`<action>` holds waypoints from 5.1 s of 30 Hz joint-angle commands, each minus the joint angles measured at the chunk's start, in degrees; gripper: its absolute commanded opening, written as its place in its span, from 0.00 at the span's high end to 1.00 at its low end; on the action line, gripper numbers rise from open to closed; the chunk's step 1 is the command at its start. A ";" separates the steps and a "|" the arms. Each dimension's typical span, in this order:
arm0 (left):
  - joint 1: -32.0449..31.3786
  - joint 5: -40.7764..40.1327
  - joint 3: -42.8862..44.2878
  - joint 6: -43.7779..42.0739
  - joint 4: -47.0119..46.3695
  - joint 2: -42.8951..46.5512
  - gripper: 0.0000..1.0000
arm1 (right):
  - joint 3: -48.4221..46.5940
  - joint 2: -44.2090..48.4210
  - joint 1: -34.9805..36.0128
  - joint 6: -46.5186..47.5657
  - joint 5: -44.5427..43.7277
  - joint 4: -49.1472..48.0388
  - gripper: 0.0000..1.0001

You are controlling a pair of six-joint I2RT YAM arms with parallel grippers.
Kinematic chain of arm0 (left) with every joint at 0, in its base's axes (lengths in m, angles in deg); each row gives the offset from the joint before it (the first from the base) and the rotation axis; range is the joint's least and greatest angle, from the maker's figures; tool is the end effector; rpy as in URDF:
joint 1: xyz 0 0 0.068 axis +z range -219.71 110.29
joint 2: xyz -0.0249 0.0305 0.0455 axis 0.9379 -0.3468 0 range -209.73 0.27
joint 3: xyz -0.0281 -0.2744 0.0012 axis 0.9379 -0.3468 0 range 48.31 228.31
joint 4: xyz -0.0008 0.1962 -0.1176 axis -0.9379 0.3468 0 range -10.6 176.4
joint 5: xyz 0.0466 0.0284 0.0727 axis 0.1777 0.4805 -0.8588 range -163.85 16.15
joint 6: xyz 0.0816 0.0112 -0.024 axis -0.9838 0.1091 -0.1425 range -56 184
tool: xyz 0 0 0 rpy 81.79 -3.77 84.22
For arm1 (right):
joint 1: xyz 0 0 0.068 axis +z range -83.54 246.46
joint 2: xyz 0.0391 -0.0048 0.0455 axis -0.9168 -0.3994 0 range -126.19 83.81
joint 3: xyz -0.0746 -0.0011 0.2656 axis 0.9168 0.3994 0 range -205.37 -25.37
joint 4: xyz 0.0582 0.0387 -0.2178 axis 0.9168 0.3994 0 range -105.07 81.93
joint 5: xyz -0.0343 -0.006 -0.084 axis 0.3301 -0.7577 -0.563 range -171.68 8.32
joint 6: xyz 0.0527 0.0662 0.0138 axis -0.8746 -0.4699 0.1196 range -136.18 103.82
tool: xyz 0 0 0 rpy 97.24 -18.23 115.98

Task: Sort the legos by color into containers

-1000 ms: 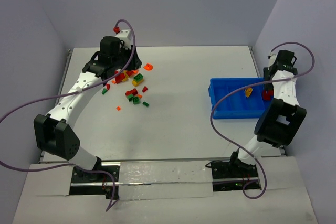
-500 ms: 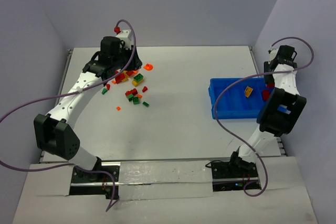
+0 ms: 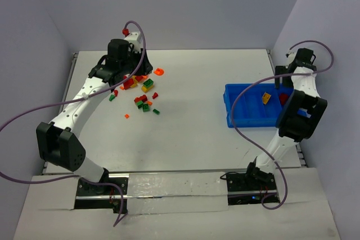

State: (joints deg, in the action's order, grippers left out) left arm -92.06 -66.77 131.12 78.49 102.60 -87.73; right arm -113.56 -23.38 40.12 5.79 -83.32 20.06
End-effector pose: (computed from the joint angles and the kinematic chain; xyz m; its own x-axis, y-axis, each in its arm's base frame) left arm 0.3258 -0.1440 0.3504 -0.5454 -0.0443 -0.8370 0.3524 0.8939 -0.2769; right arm 0.3615 -0.1813 0.2359 -0.8452 0.0012 -0.5345 0.1536 0.9584 -0.2408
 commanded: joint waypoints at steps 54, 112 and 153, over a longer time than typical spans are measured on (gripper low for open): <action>4.16 50.13 -27.05 68.65 -54.44 8.63 1.00 | -4.72 21.76 66.59 -10.20 31.35 -9.82 0.35; 1.25 -6.68 -7.38 -10.80 -0.15 7.50 0.01 | 13.21 16.53 15.00 -0.51 7.74 0.01 1.00; 4.59 2.62 -5.34 -28.67 7.79 -14.96 0.32 | 4.06 13.95 18.48 -7.10 11.90 3.34 0.28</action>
State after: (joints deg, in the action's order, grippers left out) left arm -87.49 -64.88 122.25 51.79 110.09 -99.15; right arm -105.04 -16.03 57.91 0.98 -74.40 21.30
